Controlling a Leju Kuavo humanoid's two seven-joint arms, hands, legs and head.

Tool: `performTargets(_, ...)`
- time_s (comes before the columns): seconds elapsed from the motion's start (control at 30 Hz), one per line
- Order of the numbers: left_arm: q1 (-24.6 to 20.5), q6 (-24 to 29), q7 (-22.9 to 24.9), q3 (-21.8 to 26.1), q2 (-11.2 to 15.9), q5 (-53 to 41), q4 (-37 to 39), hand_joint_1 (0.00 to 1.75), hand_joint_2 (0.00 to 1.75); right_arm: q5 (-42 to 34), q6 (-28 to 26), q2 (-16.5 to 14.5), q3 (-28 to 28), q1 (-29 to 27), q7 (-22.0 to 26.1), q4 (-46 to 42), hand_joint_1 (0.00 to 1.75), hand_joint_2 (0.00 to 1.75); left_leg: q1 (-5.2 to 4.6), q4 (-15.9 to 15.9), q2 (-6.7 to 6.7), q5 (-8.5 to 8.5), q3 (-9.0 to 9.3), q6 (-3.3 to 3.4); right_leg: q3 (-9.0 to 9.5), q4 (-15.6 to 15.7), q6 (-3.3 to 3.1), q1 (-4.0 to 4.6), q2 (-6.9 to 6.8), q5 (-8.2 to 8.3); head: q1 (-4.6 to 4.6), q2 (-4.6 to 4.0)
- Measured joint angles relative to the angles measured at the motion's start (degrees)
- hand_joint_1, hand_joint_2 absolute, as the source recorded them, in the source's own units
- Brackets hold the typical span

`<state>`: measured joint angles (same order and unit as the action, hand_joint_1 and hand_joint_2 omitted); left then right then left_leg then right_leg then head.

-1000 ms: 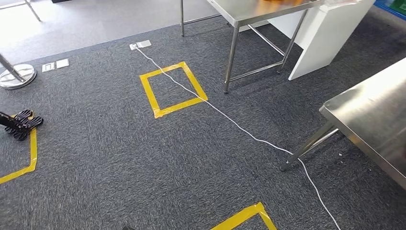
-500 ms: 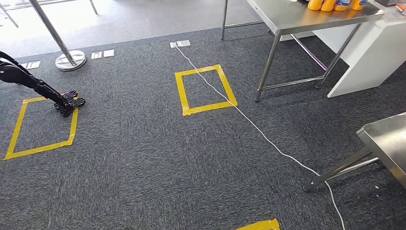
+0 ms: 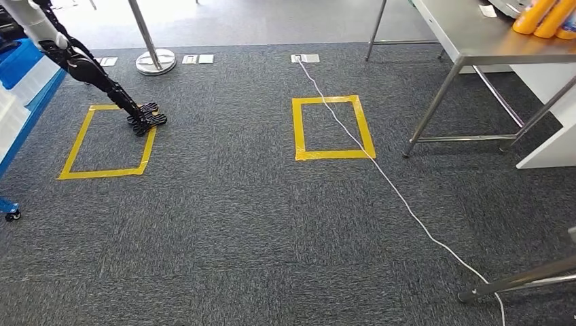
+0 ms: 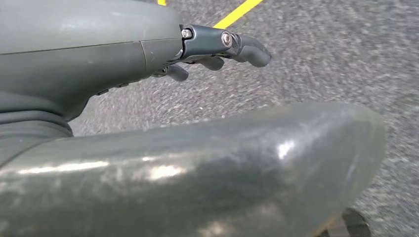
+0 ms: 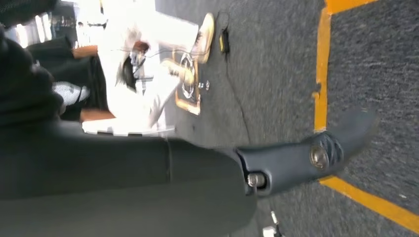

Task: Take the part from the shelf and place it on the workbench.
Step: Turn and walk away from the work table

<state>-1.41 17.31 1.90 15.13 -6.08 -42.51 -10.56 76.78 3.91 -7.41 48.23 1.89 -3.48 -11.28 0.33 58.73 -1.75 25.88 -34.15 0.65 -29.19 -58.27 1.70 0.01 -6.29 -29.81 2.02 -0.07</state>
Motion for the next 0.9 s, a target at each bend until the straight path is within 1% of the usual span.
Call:
performTargets(0.03,-0.1,0.0,0.0,0.0,0.0,0.0,0.0,0.00,0.00,0.0,0.0,0.0,0.0,0.0,0.0,0.0,0.00,0.00,0.16,-0.3,0.73,-0.30,-0.03,0.44,-0.97,-2.1,-0.01,-0.10,1.88,-1.23,-0.12,0.00)
performTargets(0.07,-0.2,0.0,0.0,0.0,0.0,0.0,0.0,0.00,0.00,0.0,0.0,0.0,0.0,-0.1,0.0,0.0,0.00,0.00,0.26,-0.4,1.50,-0.53,-0.16,0.76,-2.56,-5.4,-0.19,-0.23,3.95,-2.89,-0.22,0.00)
performTargets(0.1,-0.3,0.0,0.0,0.0,-0.1,0.0,0.0,0.00,0.00,0.0,0.0,0.0,0.0,-0.2,0.0,0.0,0.00,0.00,0.27,-0.4,2.35,-0.71,-0.39,0.99,-4.48,-9.5,-0.44,-0.25,5.23,-4.64,-0.31,0.00)
performTargets(0.13,-0.3,0.0,0.0,0.0,-0.1,0.0,0.0,0.00,0.00,0.0,0.0,0.0,0.0,-0.2,0.0,0.0,0.00,0.00,0.26,-0.4,3.25,-0.84,-0.59,1.08,-6.29,-13.2,-0.51,-0.28,5.79,-5.94,-0.38,0.00)
performTargets(0.17,-0.3,0.0,0.0,0.1,-0.1,0.0,0.0,0.00,0.00,0.0,0.0,0.0,0.0,-0.2,0.0,0.0,0.00,0.00,0.25,-0.3,4.19,-0.95,-0.73,1.08,-7.42,-15.3,-0.35,-0.32,6.00,-6.41,-0.38,0.00)
performTargets(0.2,-0.2,0.0,0.0,0.1,-0.1,0.0,0.0,0.00,0.00,0.0,0.0,0.0,0.0,-0.2,0.0,0.1,0.00,0.00,0.25,-0.3,5.09,-1.06,-0.80,1.00,-7.52,-15.2,0.03,-0.41,6.11,-5.91,-0.40,0.00)
performTargets(0.23,-0.2,0.0,0.0,0.1,-0.1,0.0,0.0,0.00,0.00,0.0,0.0,0.0,0.0,-0.2,0.0,0.1,0.00,0.00,0.27,-0.3,5.99,-1.18,-0.82,0.86,-6.45,-12.8,0.55,-0.57,6.33,-4.52,-0.39,0.00)
performTargets(0.27,-0.1,0.0,0.0,0.1,-0.1,0.0,0.0,0.00,0.00,0.0,0.0,0.0,0.0,-0.2,0.0,0.1,0.00,0.00,0.30,-0.3,6.88,-1.31,-0.84,0.67,-4.53,-8.6,1.06,-0.82,7.18,-2.66,-0.43,0.00)
performTargets(0.3,-0.1,0.0,0.0,0.1,-0.1,0.0,0.0,0.00,0.00,0.0,0.0,0.0,0.0,-0.2,0.0,0.1,0.00,0.00,0.22,-0.2,7.67,-1.44,-0.91,0.40,-2.70,-4.5,1.34,-0.99,8.35,-1.13,-0.48,0.00)
performTargets(0.33,-0.1,0.0,0.0,0.1,-0.1,0.0,0.0,0.00,0.00,0.0,0.0,0.0,0.0,-0.2,0.0,0.1,0.00,0.00,0.14,-0.2,8.36,-1.58,-1.03,0.10,-1.34,-1.4,1.33,-1.10,9.27,0.00,-0.49,0.00)
performTargets(0.37,-0.1,0.0,0.0,0.1,-0.1,0.0,0.0,0.00,0.00,0.0,0.0,0.0,0.0,-0.1,0.0,0.1,0.00,0.00,0.07,-0.2,8.88,-1.74,-1.19,-0.23,-0.67,0.3,1.11,-1.08,9.94,0.56,-0.49,0.00)
performTargets(0.4,-0.1,0.0,0.0,0.1,-0.1,0.0,0.0,0.00,0.00,0.0,0.0,0.0,0.0,-0.1,0.0,0.1,0.00,0.00,0.06,-0.3,9.36,-1.93,-1.32,-0.61,-0.61,0.7,0.69,-0.88,9.82,0.68,-0.49,0.00)
performTargets(0.43,0.1,0.0,0.0,0.1,-0.1,0.0,0.0,0.00,0.00,0.0,0.0,0.1,0.0,0.0,0.0,0.1,0.00,0.00,0.16,-0.4,9.87,-2.17,-1.49,-0.98,-0.53,0.7,0.25,-0.77,9.17,0.91,-0.46,0.00)
performTargets(0.47,0.2,0.0,0.0,0.1,-0.1,0.0,0.0,0.00,0.00,0.0,0.0,0.1,0.0,0.0,0.0,0.1,0.00,0.00,0.28,-0.4,9.79,-2.24,-1.66,-1.27,-0.42,0.8,-0.19,-0.80,8.53,1.14,-0.45,0.00)
performTargets(0.5,0.3,0.0,0.0,0.1,0.0,0.0,0.0,0.00,0.00,0.0,0.0,0.1,0.0,0.0,0.0,0.1,0.00,0.00,0.28,0.3,8.71,-1.76,-2.06,-1.49,-0.30,0.9,-0.61,-0.87,7.84,1.37,-0.39,0.00)
performTargets(0.53,0.3,0.0,0.0,0.1,0.0,0.0,0.0,0.00,0.00,0.0,0.0,0.1,0.0,-0.1,0.0,0.1,0.00,0.00,0.23,1.9,7.04,-0.60,-2.85,-1.63,-0.25,1.0,-1.06,-0.96,7.10,1.56,-0.18,0.00)
performTargets(0.57,0.3,-0.4,0.0,0.1,-0.1,0.2,0.0,0.00,0.00,0.0,0.0,0.1,0.0,-0.2,0.0,0.1,0.00,0.00,0.20,4.7,5.00,1.24,-4.06,-1.71,-0.29,1.1,-1.40,-0.96,6.30,1.65,-0.01,0.00)
performTargets(0.6,0.2,-1.8,0.1,0.3,-0.1,1.1,0.0,0.00,0.00,0.0,0.0,0.1,0.0,-0.3,0.0,0.1,0.00,0.00,0.17,8.5,3.33,3.40,-5.66,-1.83,-0.34,1.1,-1.62,-0.77,5.45,1.64,0.17,0.00)
performTargets(0.63,0.0,-4.2,0.1,0.7,-0.1,2.5,0.0,0.00,0.00,0.0,0.0,0.1,0.0,-0.5,0.0,0.1,0.00,0.00,0.25,12.2,2.58,5.21,-7.23,-1.95,-0.39,1.1,-1.79,-0.61,4.55,1.62,0.26,0.00)
performTargets(0.67,0.0,-7.6,0.2,1.4,-0.1,4.4,0.0,0.00,0.00,0.0,0.0,0.1,0.0,-0.5,0.0,0.1,0.00,0.00,0.32,15.0,2.20,6.26,-8.31,-2.04,-0.44,1.1,-1.82,-0.48,3.67,1.60,0.25,0.00)
performTargets(0.7,0.0,-11.1,0.2,2.3,-0.1,6.1,0.1,0.00,0.00,0.1,0.0,0.2,0.0,-0.5,0.0,0.1,0.00,0.00,0.37,16.0,1.99,6.30,-8.46,-2.10,-0.48,1.1,-1.85,-0.40,2.86,1.57,0.27,0.00)
performTargets(0.73,0.0,-13.6,0.3,3.2,-0.1,7.1,0.1,0.00,0.00,0.1,0.1,0.2,0.0,-0.5,0.0,0.1,0.00,0.00,0.40,14.5,1.72,5.30,-7.38,-2.10,-0.46,1.1,-1.85,-0.36,2.10,1.54,0.27,0.00)
performTargets(0.77,0.1,-15.3,0.3,4.0,0.0,7.7,0.1,0.00,0.00,0.1,0.1,0.2,0.0,-0.5,0.0,0.1,0.00,0.00,0.41,11.2,1.12,3.69,-5.32,-2.05,-0.38,1.1,-1.82,-0.35,1.37,1.47,0.28,0.00)
performTargets(0.8,0.1,-16.0,0.3,4.5,0.0,7.9,0.0,0.00,0.00,0.1,0.2,0.3,0.0,-0.4,0.0,0.1,0.00,0.00,0.31,7.1,-0.13,2.30,-2.88,-1.99,-0.28,1.0,-1.72,-0.25,0.67,1.36,0.29,0.00)
performTargets(0.83,0.0,-16.4,0.3,4.9,0.0,8.0,0.0,0.00,0.00,0.2,0.2,0.3,0.0,-0.5,0.0,0.1,0.00,0.00,0.15,3.6,-1.09,1.24,-0.88,-1.76,-0.18,1.0,-1.52,-0.03,-0.01,1.19,0.26,0.00)
performTargets(0.87,-0.2,-16.7,0.3,5.3,0.0,8.0,0.0,0.00,0.00,0.3,0.3,0.3,0.0,-0.4,0.1,0.1,0.00,0.00,-0.04,1.4,-1.76,0.77,0.30,-1.53,-0.10,0.9,-1.27,0.17,-0.59,1.04,0.18,0.00)
performTargets(0.9,-0.3,-16.8,0.2,5.6,0.0,8.0,0.0,0.00,0.00,0.4,0.3,0.3,0.0,-0.4,0.1,0.1,0.00,0.00,-0.30,0.4,-1.92,0.77,0.68,-1.25,-0.04,0.9,-1.03,0.35,-1.16,0.93,0.10,0.00)
